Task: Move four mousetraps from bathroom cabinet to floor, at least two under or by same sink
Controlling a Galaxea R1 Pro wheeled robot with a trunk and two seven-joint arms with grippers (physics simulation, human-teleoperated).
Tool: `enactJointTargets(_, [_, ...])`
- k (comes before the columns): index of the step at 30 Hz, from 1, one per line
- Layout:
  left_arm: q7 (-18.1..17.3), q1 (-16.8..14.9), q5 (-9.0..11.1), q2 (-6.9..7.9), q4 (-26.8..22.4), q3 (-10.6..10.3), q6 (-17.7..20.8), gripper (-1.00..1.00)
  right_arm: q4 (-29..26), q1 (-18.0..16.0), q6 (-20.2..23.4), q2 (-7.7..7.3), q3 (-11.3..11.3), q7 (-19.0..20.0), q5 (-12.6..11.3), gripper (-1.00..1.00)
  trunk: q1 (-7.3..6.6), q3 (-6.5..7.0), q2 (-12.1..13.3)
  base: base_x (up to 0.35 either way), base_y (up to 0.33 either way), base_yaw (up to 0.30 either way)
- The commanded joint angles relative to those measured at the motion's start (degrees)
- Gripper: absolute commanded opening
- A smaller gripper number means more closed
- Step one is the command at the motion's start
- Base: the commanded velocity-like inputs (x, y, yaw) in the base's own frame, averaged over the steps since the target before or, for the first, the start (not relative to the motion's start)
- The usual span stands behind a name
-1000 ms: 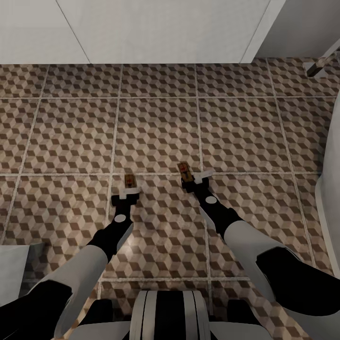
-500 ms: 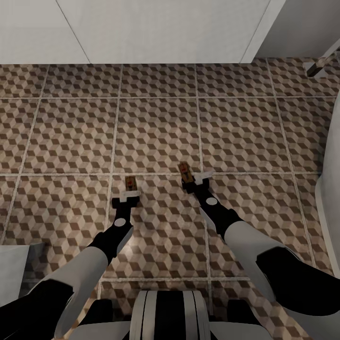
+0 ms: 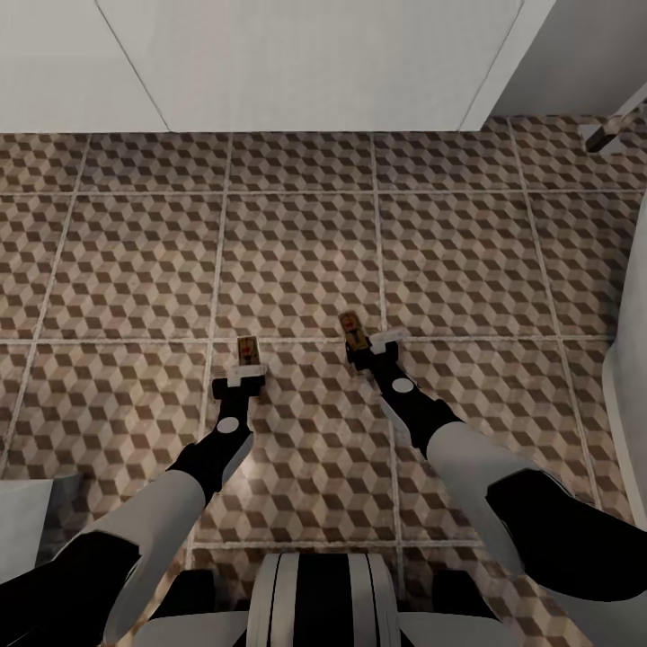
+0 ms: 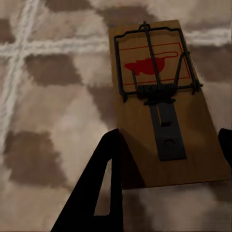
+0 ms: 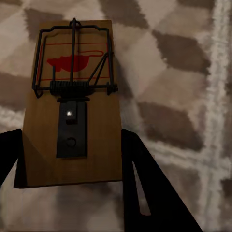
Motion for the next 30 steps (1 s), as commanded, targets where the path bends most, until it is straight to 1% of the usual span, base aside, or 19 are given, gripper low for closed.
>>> enactJointTargets(1, [0.49, -0.04, 0.36, 0.04, 0.06, -0.49, -0.18, -1.00, 0.08, -0.04, -0.20, -0.02, 0.50, -0.44, -0.50, -1.00, 0.02, -0.03, -0.01, 0.285, 0.000, 0.000])
enactJointTargets(18, [0.50, -0.04, 0.36, 0.04, 0.23, -0.49, -0.18, -1.00, 0.20, -0.04, -0.24, -0.10, 0.50, -0.44, -0.50, -1.00, 0.02, -0.03, -0.01, 0.322, 0.011, 0.000])
enactJointTargets(30, [0.50, -0.04, 0.36, 0.04, 0.40, -0.49, -0.21, -1.00, 0.27, -0.04, -0.21, -0.19, 0.50, -0.44, -0.44, -1.00, 0.02, -0.03, -0.01, 0.274, 0.171, 0.000])
